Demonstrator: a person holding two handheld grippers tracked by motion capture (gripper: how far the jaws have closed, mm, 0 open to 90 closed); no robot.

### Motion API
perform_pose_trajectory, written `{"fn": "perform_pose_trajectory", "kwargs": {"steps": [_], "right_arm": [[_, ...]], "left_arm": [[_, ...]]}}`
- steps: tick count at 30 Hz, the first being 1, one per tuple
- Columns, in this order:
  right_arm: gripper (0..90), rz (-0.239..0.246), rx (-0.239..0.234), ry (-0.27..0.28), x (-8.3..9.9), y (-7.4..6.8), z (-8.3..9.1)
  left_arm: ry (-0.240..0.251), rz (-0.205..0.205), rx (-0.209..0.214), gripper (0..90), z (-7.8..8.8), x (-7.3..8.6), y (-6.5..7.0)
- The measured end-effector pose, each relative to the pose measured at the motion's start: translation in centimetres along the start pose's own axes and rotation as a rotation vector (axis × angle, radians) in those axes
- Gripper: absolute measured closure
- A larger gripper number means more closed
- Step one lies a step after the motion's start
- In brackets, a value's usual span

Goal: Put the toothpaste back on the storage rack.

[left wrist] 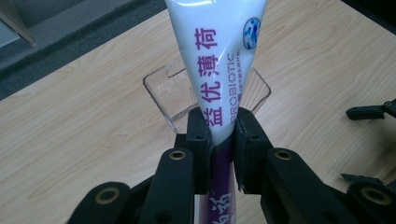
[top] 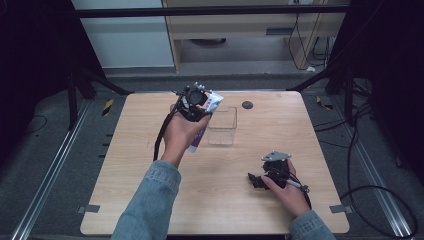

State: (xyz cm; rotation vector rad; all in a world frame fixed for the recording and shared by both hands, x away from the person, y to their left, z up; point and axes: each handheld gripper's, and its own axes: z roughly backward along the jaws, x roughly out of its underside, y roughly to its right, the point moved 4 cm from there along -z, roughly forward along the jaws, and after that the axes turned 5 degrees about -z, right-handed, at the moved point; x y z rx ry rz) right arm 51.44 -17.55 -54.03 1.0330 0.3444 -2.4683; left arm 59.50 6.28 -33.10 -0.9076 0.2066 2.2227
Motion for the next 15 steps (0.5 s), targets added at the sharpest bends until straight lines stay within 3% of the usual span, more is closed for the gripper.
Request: {"fn": "perform_pose_trajectory", "kwargs": {"steps": [15], "right_arm": [[0.4, 0.006, 0.004, 0.002, 0.0, 0.0, -0.1]], "left_arm": [[0.009, -0.022, -0.017, 77.9, -0.3, -1.9, 0.7]]}}
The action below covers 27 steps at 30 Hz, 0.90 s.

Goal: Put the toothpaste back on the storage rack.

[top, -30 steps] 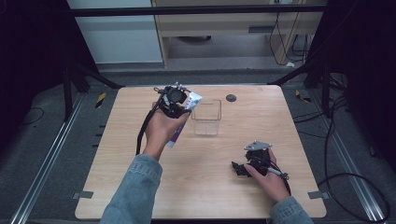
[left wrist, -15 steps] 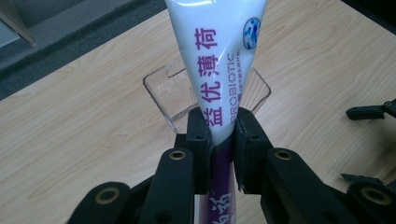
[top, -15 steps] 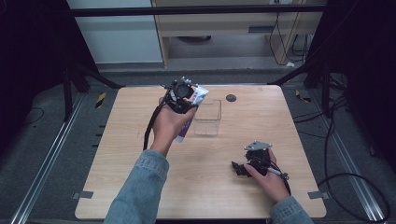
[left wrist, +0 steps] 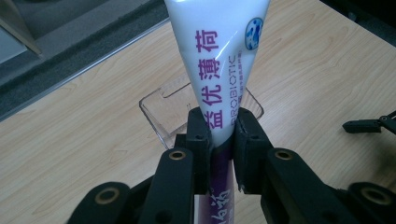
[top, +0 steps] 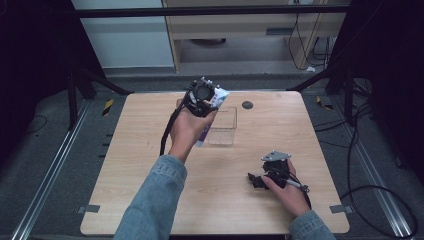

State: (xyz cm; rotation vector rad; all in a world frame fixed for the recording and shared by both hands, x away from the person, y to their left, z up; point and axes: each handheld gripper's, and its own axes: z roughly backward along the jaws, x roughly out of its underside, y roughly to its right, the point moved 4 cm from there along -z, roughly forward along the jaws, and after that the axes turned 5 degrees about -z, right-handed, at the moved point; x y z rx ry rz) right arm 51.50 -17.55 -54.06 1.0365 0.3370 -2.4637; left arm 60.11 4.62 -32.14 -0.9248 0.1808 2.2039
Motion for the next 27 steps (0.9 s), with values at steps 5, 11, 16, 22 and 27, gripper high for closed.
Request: {"fn": "perform_pose_trajectory", "kwargs": {"steps": [5, 11, 16, 22, 27], "right_arm": [[0.4, 0.000, 0.000, -0.003, 0.0, 0.0, 0.0], [0.4, -0.003, -0.001, -0.003, 0.0, 0.0, 0.0], [0.4, -0.002, -0.001, -0.005, 0.0, -0.1, 0.0], [0.4, -0.004, -0.003, -0.005, 0.0, -0.1, 0.0], [0.4, -0.005, -0.002, -0.005, -0.1, -0.1, 0.0]], "left_arm": [[0.010, -0.006, -0.003, 77.9, 0.0, -0.5, 0.3], [0.014, -0.009, -0.003, 77.9, -0.3, -0.8, 0.2], [0.018, -0.013, 0.002, 77.9, -0.6, -1.1, 0.3], [0.029, -0.027, 0.008, 77.9, -0.6, -2.0, 0.3], [0.053, -0.042, 0.009, 78.0, -0.5, -2.9, 0.2]]}}
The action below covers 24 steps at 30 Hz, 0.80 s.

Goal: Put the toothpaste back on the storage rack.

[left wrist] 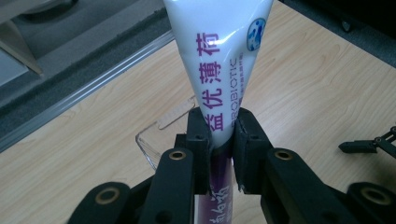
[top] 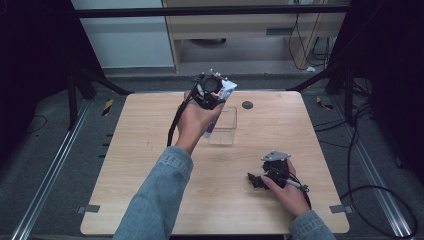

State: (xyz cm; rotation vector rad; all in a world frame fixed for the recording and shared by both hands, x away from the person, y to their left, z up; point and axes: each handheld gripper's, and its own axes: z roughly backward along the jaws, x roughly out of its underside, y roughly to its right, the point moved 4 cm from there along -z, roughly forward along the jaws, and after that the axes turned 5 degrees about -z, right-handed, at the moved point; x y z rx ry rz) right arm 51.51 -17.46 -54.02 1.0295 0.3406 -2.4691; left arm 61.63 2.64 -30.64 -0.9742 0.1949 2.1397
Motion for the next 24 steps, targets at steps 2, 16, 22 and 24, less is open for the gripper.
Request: {"fn": "perform_pose_trajectory", "kwargs": {"steps": [2, 16, 22, 24], "right_arm": [[0.4, 0.005, 0.001, 0.002, 0.0, 0.0, 0.0], [0.4, 0.009, 0.004, -0.001, 0.0, 0.1, 0.0], [0.4, 0.009, 0.002, -0.001, 0.0, 0.1, 0.0], [0.4, 0.007, 0.003, -0.001, 0.0, 0.0, 0.0]], "left_arm": [[0.007, 0.001, 0.003, 78.0, 0.0, -0.2, 0.0], [0.065, -0.012, -0.015, 78.0, 0.2, -1.6, 0.0], [0.100, -0.004, -0.006, 77.9, -0.2, -2.0, 0.0], [0.106, -0.006, -0.005, 77.9, -0.4, -2.1, 0.0]]}}
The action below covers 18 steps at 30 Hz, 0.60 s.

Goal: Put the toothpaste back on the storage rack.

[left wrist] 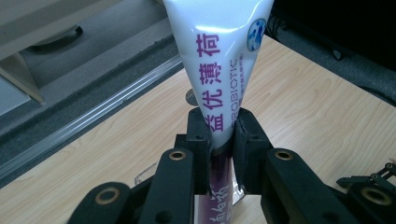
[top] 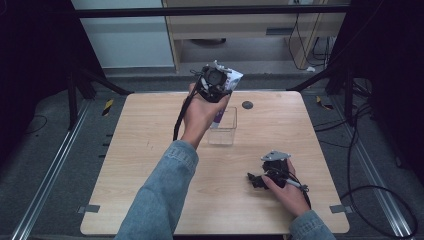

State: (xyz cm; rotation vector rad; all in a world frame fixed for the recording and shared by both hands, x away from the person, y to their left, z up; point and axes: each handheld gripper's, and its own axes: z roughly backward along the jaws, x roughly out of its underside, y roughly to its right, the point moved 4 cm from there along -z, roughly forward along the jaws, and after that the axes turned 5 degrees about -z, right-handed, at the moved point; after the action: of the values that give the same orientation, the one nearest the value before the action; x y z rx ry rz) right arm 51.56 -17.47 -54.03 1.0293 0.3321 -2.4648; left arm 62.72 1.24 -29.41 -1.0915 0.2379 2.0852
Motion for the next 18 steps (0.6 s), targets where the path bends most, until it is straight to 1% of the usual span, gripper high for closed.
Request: {"fn": "perform_pose_trajectory", "kwargs": {"steps": [4, 5, 7, 8, 14, 18], "right_arm": [[0.4, 0.001, 0.000, 0.000, 0.0, 0.0, 0.0], [0.4, 0.001, -0.002, 0.000, 0.0, 0.0, 0.0], [0.4, 0.001, 0.000, 0.000, 0.0, 0.0, 0.0], [0.4, -0.001, -0.002, -0.002, 0.0, 0.0, 0.0], [0.4, 0.000, -0.001, -0.002, 0.0, 0.0, 0.0], [0.4, -0.001, -0.003, -0.001, 0.0, 0.0, 0.0]], "left_arm": [[0.018, -0.006, -0.018, 77.9, -0.5, -0.4, -0.1], [0.020, -0.015, -0.025, 77.9, -0.6, -0.5, -0.3], [0.032, -0.010, -0.034, 77.8, -0.8, -0.7, -0.6], [0.040, 0.001, -0.033, 77.9, -1.0, -0.7, -0.7], [0.053, 0.006, -0.046, 77.9, -1.7, -0.8, -1.2], [0.063, -0.010, -0.062, 77.9, -2.2, -0.6, -1.4]]}}
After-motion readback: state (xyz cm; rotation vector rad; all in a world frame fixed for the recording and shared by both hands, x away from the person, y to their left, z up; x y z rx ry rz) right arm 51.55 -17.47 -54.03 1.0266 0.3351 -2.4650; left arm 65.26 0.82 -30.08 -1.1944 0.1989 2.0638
